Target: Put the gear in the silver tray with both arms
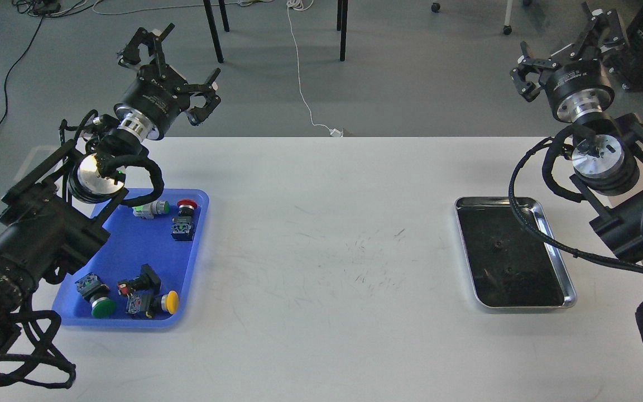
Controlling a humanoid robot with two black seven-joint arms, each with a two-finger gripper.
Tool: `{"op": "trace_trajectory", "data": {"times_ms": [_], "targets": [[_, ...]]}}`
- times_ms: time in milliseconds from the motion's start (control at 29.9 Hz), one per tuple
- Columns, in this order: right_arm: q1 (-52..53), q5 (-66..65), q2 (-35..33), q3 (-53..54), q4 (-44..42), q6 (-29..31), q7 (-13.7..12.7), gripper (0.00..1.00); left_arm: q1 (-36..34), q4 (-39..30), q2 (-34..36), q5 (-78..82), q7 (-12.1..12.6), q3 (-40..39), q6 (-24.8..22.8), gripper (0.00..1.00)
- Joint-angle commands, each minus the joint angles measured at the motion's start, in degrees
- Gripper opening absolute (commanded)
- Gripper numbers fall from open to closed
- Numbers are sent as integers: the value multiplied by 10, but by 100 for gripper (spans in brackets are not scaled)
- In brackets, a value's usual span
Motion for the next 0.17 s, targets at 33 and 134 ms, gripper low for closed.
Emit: {"op": "trace_trajectory", "data": {"times_ms": [33,134], "targets": [[-3,4,-1,13,1,16,-3,99,5,-4,0,-18,3,-16,0,98],[-1,4,-7,13,8,17,-5,99,4,-4,-1,-18,5,-20,4,98]]}}
